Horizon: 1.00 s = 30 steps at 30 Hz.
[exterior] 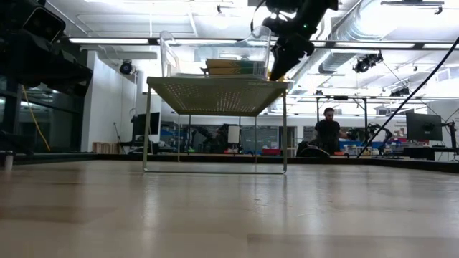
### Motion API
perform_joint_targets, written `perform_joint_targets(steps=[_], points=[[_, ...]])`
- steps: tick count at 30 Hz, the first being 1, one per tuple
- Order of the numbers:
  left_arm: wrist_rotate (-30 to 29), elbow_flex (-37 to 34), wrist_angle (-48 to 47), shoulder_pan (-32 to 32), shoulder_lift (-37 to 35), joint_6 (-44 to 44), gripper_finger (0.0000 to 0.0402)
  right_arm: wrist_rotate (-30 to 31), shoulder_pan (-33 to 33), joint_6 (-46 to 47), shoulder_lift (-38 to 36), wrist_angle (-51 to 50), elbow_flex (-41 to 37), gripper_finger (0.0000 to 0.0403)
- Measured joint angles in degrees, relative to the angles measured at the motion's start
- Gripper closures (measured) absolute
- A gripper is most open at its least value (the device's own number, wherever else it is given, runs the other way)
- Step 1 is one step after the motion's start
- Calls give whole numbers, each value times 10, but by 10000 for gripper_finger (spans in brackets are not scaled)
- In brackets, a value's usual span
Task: Pick & Place Office Desk Supplies
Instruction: Put the yellow bin with sorted spring keychains on the shelf
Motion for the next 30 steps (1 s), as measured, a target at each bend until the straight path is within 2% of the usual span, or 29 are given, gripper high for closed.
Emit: perform_joint_targets(steps=[8, 13, 19, 24, 30], points=[[0, 0, 0, 0, 0, 0, 334, -6, 9, 21, 0, -9, 14, 400], [0, 0, 0, 0, 0, 0, 334, 22, 25, 19, 0, -11, 31, 400], [0, 0, 0, 0, 0, 0, 334, 25, 34, 28, 0, -23, 34, 400], [0, 0, 0, 0, 0, 0, 334, 27, 36, 36, 24, -21, 42, 400], [0, 0, 0, 0, 0, 0, 334, 24, 41, 37, 66, -37, 87, 400]])
